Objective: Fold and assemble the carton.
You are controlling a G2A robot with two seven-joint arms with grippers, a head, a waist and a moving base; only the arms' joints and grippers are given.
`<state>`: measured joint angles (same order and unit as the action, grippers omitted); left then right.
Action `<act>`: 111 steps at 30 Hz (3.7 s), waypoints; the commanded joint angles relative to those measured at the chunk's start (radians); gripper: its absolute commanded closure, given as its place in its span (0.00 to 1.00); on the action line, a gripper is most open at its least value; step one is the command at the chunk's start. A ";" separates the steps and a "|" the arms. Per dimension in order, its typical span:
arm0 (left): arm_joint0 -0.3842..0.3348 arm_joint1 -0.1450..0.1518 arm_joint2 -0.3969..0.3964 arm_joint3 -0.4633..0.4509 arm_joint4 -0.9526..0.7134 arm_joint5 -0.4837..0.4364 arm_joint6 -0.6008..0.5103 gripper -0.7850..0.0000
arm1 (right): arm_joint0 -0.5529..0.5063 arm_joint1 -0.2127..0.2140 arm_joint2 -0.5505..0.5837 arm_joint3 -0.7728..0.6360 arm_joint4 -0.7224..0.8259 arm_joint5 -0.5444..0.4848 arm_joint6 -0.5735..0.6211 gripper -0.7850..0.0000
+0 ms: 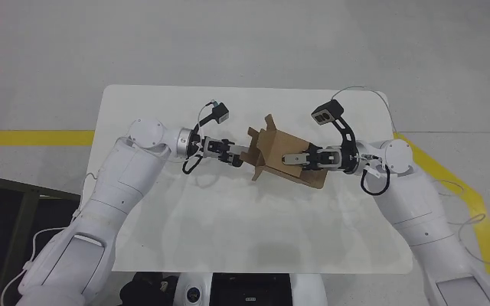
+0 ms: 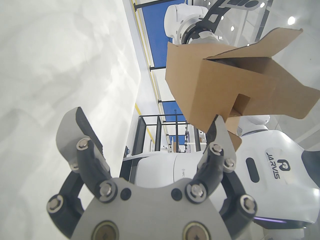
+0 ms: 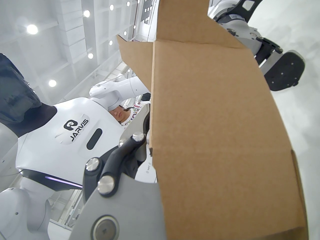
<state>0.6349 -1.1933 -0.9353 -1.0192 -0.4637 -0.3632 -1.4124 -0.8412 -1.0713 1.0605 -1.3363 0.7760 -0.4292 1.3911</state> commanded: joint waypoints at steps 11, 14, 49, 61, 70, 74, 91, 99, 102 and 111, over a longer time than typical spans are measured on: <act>-0.011 -0.016 0.035 0.006 -0.016 -0.004 -0.001 0.00 | 0.003 -0.011 -0.037 -0.013 -0.003 -0.007 -0.007 1.00; -0.014 -0.020 0.040 0.011 -0.019 -0.005 -0.001 0.00 | 0.000 -0.012 -0.041 -0.020 -0.004 -0.005 -0.006 1.00; -0.033 -0.036 0.056 0.035 -0.039 -0.002 -0.042 0.00 | 0.000 -0.020 -0.029 0.022 0.003 -0.028 -0.028 1.00; -0.007 -0.013 0.009 0.030 -0.012 0.004 -0.048 0.00 | -0.004 -0.010 0.025 0.069 -0.011 -0.058 -0.058 1.00; 0.031 0.021 -0.073 -0.044 0.131 -0.131 0.092 0.00 | 0.000 -0.011 0.022 0.094 -0.008 -0.034 -0.034 1.00; 0.057 0.043 -0.122 -0.115 0.225 -0.234 0.189 0.00 | 0.004 -0.014 0.011 0.117 0.058 0.054 0.054 1.00; 0.089 0.076 -0.118 -0.168 0.307 -0.337 0.292 0.00 | 0.044 -0.015 0.008 0.187 0.030 0.140 0.140 1.00; 0.089 0.076 -0.118 -0.168 0.307 -0.337 0.292 0.00 | 0.044 -0.015 0.008 0.187 0.030 0.140 0.140 1.00; 0.094 0.077 -0.116 -0.175 0.340 -0.330 0.307 0.00 | 0.044 -0.015 0.008 0.187 0.030 0.140 0.140 1.00; 0.123 0.068 -0.118 -0.158 0.752 -0.557 0.709 0.00 | 0.044 -0.015 0.008 0.187 0.030 0.140 0.140 1.00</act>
<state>0.7558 -1.1242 -1.0531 -1.1807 0.2204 -0.8688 -0.7664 -0.7975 -1.0860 1.0685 -1.1498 0.8063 -0.2888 1.5314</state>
